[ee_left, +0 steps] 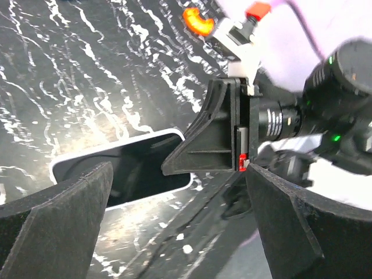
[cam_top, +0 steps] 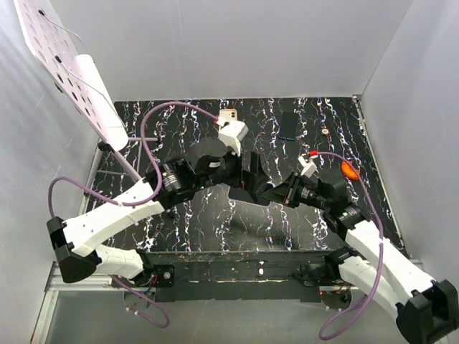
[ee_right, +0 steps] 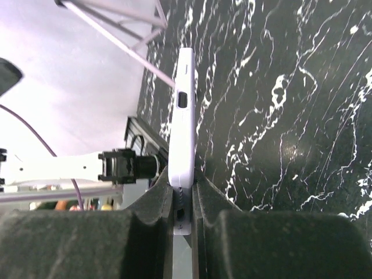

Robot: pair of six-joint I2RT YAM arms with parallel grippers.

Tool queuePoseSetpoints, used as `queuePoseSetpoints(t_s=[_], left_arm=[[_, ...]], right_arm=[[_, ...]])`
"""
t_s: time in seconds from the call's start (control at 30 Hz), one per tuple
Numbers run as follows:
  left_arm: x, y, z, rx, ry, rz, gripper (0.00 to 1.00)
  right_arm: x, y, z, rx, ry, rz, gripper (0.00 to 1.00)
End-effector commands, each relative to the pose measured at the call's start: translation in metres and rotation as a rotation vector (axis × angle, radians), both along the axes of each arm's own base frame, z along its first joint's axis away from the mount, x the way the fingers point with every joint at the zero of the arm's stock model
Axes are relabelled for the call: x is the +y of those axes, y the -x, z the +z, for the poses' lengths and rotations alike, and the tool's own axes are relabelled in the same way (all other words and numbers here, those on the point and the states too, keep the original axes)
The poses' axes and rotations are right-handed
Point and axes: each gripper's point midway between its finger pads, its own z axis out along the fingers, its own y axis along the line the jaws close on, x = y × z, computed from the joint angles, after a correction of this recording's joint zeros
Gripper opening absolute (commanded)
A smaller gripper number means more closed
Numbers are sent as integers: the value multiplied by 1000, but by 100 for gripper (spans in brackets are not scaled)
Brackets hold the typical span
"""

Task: Take the phone out of the phone case
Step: Adjust the phone.

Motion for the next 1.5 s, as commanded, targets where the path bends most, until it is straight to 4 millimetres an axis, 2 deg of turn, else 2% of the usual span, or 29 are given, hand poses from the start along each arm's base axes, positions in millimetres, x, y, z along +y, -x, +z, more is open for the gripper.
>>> queuePoseSetpoints(t_s=[0.0, 0.17, 0.27, 0.33, 0.5, 0.6, 0.7, 0.8, 0.93, 1.07, 1.17, 1.27, 1.33, 1.47], left_arm=[[1, 1, 22, 197, 267, 70, 98], [-14, 4, 36, 402, 679, -17, 98], [-21, 2, 26, 513, 850, -22, 97], [-24, -3, 19, 548, 903, -7, 94], [-22, -8, 10, 580, 944, 29, 86], [-11, -5, 15, 545, 930, 55, 86], [1, 0, 11, 531, 871, 94, 86], [5, 2, -4, 562, 821, 133, 88], [-3, -2, -11, 604, 880, 114, 88], [-12, -7, -17, 616, 870, 114, 82], [-9, -7, -12, 597, 863, 121, 76], [-5, -8, -15, 581, 837, 144, 76], [-3, -12, -12, 573, 885, 152, 73], [-18, -19, -6, 579, 925, 113, 67]], right_arm=[[-17, -10, 48, -162, -125, -148, 1], [-40, -5, 84, -299, -307, -292, 1], [-47, -1, 93, -323, -400, -330, 1], [-50, 0, 95, -324, -440, -342, 1], [-54, 3, 104, -348, -508, -353, 1], [-61, 0, 100, -359, -464, -404, 1], [-70, -2, 100, -380, -423, -452, 1], [-72, 0, 109, -405, -432, -458, 1], [-63, 5, 117, -403, -469, -392, 1], [-61, 13, 129, -427, -543, -355, 1], [-66, 16, 136, -458, -534, -369, 1], [-70, 16, 135, -450, -516, -392, 1], [-66, 18, 136, -445, -517, -371, 1], [-54, 21, 136, -420, -535, -294, 1]])
